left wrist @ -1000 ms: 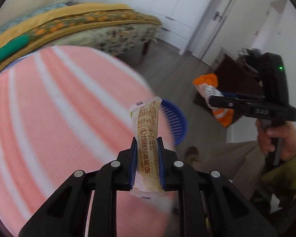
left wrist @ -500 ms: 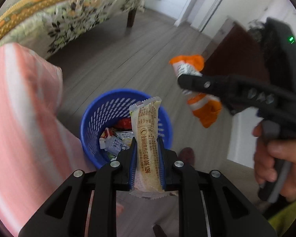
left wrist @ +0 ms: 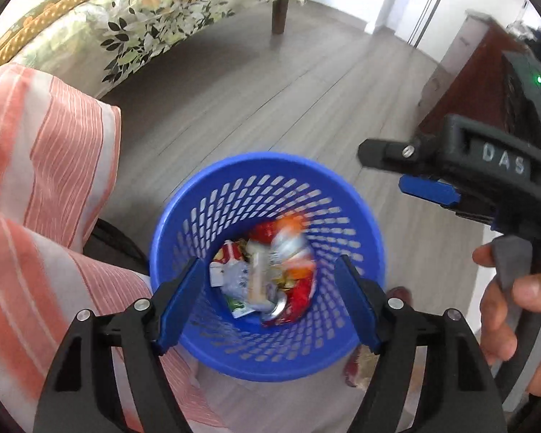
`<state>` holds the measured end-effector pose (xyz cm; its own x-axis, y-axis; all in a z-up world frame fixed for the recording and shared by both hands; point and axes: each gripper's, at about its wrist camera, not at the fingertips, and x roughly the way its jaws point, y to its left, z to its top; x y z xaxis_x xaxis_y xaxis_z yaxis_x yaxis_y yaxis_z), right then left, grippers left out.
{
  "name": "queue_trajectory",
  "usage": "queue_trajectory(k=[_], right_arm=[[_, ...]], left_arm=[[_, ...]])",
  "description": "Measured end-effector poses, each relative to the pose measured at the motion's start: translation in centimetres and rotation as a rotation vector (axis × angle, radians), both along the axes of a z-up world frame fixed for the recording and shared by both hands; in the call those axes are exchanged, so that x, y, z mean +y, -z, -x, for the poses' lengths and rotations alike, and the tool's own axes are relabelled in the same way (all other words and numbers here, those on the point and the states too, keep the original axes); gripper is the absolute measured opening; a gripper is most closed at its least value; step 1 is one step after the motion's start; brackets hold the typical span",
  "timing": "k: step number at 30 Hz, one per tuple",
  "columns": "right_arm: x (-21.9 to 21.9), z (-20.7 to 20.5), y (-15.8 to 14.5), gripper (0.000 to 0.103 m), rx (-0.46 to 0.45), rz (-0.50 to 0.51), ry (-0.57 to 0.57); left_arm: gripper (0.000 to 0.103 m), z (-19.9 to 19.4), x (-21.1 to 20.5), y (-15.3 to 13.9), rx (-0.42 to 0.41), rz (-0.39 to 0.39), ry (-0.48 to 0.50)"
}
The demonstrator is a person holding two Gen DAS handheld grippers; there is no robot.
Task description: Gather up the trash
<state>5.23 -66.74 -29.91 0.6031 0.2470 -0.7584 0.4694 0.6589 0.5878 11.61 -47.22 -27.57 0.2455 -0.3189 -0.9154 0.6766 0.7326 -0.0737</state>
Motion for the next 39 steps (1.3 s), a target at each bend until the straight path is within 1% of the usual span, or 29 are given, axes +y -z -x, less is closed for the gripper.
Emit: queue_trajectory(k=[1, 2, 3, 4, 5, 6, 7, 10, 13, 14, 16, 17, 18, 20, 21, 22, 24, 26, 28, 30, 31, 34, 39], right_arm=[[-0.3, 0.4, -0.9, 0.085, -0.008, 0.013, 0.009], [-0.5, 1.0, -2.2, 0.087, -0.014, 0.043, 0.017], [-0.5, 1.6, -3.5, 0.089, -0.020, 0.071, 0.022], [-0.3, 2.6, -5.5, 0.091, -0.032, 0.106, 0.021], [-0.1, 3.1, -6.7, 0.095, -0.041, 0.128, 0.019], [0.2, 4.2, -8.4, 0.098, -0.054, 0.159, 0.016], [0.7, 5.5, -9.8, 0.098, -0.067, 0.185, 0.012], [3.4, 10.3, -14.7, 0.098, -0.130, 0.292, 0.016], [6.3, 14.4, -18.0, 0.098, -0.194, 0.405, 0.053], [7.3, 15.9, -19.2, 0.098, -0.212, 0.460, 0.083], [8.2, 17.8, -20.6, 0.098, -0.226, 0.525, 0.138], [8.3, 18.5, -20.9, 0.098, -0.213, 0.533, 0.160], [8.1, 18.9, -20.9, 0.098, -0.197, 0.508, 0.159], [7.8, 19.8, -20.9, 0.098, -0.210, 0.443, 0.152], [7.8, 20.1, -20.9, 0.098, -0.200, 0.434, 0.155], [8.2, 20.3, -21.1, 0.098, -0.191, 0.439, 0.151], [9.4, 20.4, -21.2, 0.098, -0.167, 0.464, 0.111], [10.6, 20.1, -20.7, 0.098, -0.090, 0.506, 0.081], [11.5, 20.1, -20.1, 0.098, -0.044, 0.529, 0.065], [11.9, 20.1, -19.6, 0.098, -0.018, 0.535, 0.051], [12.2, 19.9, -19.3, 0.098, -0.005, 0.541, 0.046], [13.0, 19.7, -18.8, 0.098, 0.012, 0.538, 0.009], [14.3, 19.1, -18.5, 0.098, 0.022, 0.552, -0.037]], left_arm=[[0.076, 0.1, 0.2, -0.8, -0.012, 0.015, -0.006], [0.076, 0.7, 0.7, -2.2, -0.033, 0.051, -0.009], [0.080, 1.3, 1.1, -3.6, -0.052, 0.081, -0.011], [0.083, 2.1, 1.6, -5.0, -0.076, 0.105, -0.011], [0.092, 3.0, 2.1, -6.6, -0.109, 0.122, -0.009], [0.095, 4.3, 3.0, -8.6, -0.158, 0.142, -0.003], [0.097, 5.3, 3.7, -10.1, -0.195, 0.163, 0.006], [0.098, 9.4, 6.4, -14.7, -0.319, 0.214, 0.030], [0.098, 11.5, 8.0, -17.0, -0.389, 0.212, -0.004], [0.098, 12.0, 8.3, -17.3, -0.405, 0.216, -0.016], [0.098, 13.1, 8.7, -18.0, -0.438, 0.219, -0.025], [0.098, 13.2, 8.8, -18.1, -0.432, 0.213, -0.027], [0.098, 13.1, 8.9, -18.0, -0.405, 0.208, -0.023], [0.098, 13.5, 9.1, -18.1, -0.346, 0.203, -0.020], [0.098, 13.3, 9.3, -18.3, -0.329, 0.202, -0.020], [0.098, 13.5, 9.3, -18.3, -0.320, 0.192, -0.018], [0.098, 13.8, 9.2, -18.2, -0.316, 0.147, -0.011], [0.098, 14.1, 9.3, -18.0, -0.302, 0.112, -0.005], [0.098, 14.1, 9.7, -17.7, -0.277, 0.103, -0.007], [0.098, 14.0, 10.2, -17.3, -0.244, 0.086, -0.014], [0.098, 14.0, 10.3, -17.1, -0.242, 0.075, -0.016], [0.098, 13.8, 10.6, -16.3, -0.251, 0.040, -0.028], [0.098, 13.2, 10.9, -15.7, -0.230, 0.032, -0.047]])
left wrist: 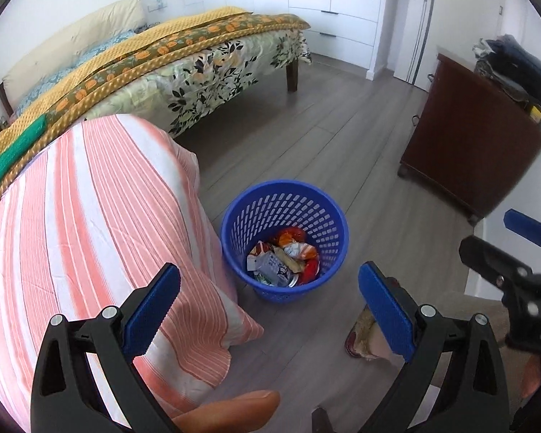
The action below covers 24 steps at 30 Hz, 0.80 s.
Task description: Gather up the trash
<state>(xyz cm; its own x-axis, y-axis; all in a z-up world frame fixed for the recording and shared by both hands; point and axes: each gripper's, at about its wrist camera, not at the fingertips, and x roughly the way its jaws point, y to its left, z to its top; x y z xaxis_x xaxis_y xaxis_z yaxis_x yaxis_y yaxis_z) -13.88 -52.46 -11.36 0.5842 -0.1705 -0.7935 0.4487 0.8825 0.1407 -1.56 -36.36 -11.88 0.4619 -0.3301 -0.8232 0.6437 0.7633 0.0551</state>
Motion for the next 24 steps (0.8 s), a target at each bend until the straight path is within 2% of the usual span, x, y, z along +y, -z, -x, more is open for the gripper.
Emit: queue_trajectory(k=[24], right_arm=[[0.49, -0.39, 0.16, 0.098, 0.017, 0.011, -0.024]], left_arm=[[0.098, -0.18, -0.25, 0.23, -0.008, -0.019, -0.008]])
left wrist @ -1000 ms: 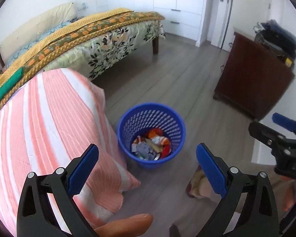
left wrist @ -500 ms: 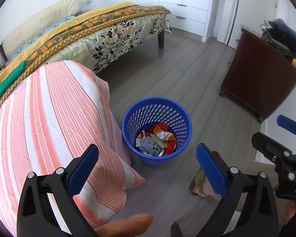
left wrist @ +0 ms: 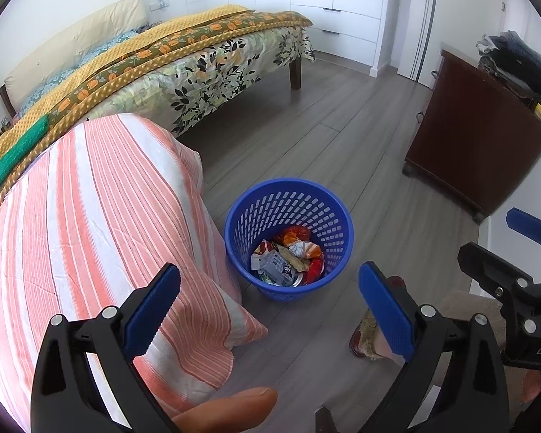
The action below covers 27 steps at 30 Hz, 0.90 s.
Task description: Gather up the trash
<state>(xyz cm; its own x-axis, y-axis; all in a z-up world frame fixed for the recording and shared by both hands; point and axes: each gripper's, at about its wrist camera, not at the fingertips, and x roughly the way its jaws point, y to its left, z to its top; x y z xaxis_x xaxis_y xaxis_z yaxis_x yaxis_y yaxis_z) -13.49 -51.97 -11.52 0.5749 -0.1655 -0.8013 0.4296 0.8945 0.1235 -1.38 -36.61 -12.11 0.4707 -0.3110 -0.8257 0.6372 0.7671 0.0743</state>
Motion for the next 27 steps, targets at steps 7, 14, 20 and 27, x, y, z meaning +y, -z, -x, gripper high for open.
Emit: queue_trajectory(k=[7, 14, 20, 27], right_arm=[[0.05, 0.07, -0.04, 0.098, -0.001, -0.001, 0.002], [0.05, 0.06, -0.20, 0.098, -0.002, -0.003, 0.002], [0.00, 0.04, -0.28, 0.098, 0.000, -0.003, 0.001], [0.04, 0.09, -0.26, 0.098, 0.001, 0.000, 0.004]], left_arm=[[0.098, 0.05, -0.04, -0.06, 0.000, -0.004, 0.004], [0.098, 0.06, -0.03, -0.06, 0.001, -0.003, 0.004], [0.098, 0.09, -0.16, -0.07, -0.004, -0.007, 0.005], [0.098, 0.12, -0.29, -0.03, -0.002, -0.012, 0.008]])
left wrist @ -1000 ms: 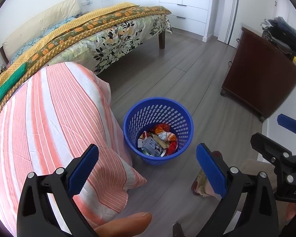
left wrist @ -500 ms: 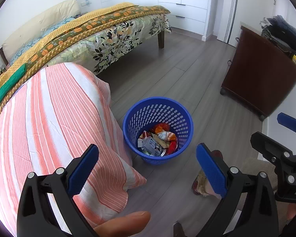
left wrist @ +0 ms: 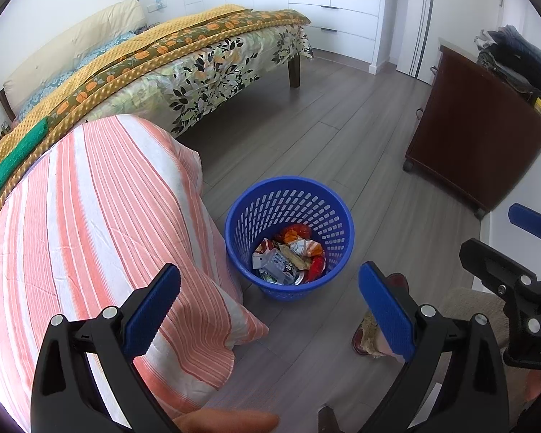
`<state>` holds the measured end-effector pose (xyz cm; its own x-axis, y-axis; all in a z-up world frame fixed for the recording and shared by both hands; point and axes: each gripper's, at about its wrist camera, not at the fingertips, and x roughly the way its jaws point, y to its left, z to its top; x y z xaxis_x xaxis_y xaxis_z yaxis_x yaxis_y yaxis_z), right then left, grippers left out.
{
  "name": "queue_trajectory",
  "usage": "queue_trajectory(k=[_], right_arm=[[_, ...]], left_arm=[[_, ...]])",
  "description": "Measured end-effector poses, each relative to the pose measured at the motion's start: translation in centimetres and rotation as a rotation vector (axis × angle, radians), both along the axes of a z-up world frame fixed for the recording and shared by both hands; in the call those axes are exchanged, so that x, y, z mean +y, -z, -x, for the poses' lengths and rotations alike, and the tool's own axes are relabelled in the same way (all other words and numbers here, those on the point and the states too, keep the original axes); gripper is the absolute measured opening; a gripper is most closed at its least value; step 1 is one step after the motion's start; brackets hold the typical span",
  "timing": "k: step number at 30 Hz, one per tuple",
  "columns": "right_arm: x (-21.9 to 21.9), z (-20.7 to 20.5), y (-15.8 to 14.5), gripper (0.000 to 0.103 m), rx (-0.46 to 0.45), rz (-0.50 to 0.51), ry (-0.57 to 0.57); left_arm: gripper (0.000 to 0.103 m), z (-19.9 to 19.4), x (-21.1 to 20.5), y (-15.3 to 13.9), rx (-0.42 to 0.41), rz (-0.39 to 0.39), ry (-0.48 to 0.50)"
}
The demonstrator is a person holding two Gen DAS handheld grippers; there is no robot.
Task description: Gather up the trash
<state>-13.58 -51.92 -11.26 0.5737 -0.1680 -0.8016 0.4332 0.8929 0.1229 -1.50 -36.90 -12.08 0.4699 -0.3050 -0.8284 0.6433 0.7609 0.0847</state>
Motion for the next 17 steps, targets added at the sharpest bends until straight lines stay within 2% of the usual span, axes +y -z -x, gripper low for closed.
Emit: queue_trajectory(k=[8, 17], right_arm=[[-0.2, 0.3, 0.0, 0.098, 0.001, 0.000, 0.012], [-1.4, 1.2, -0.3, 0.098, 0.002, 0.010, 0.050]], left_arm=[[0.097, 0.6, -0.1, 0.1, -0.022, 0.006, 0.008], [0.096, 0.8, -0.6, 0.1, 0.001, -0.003, 0.029]])
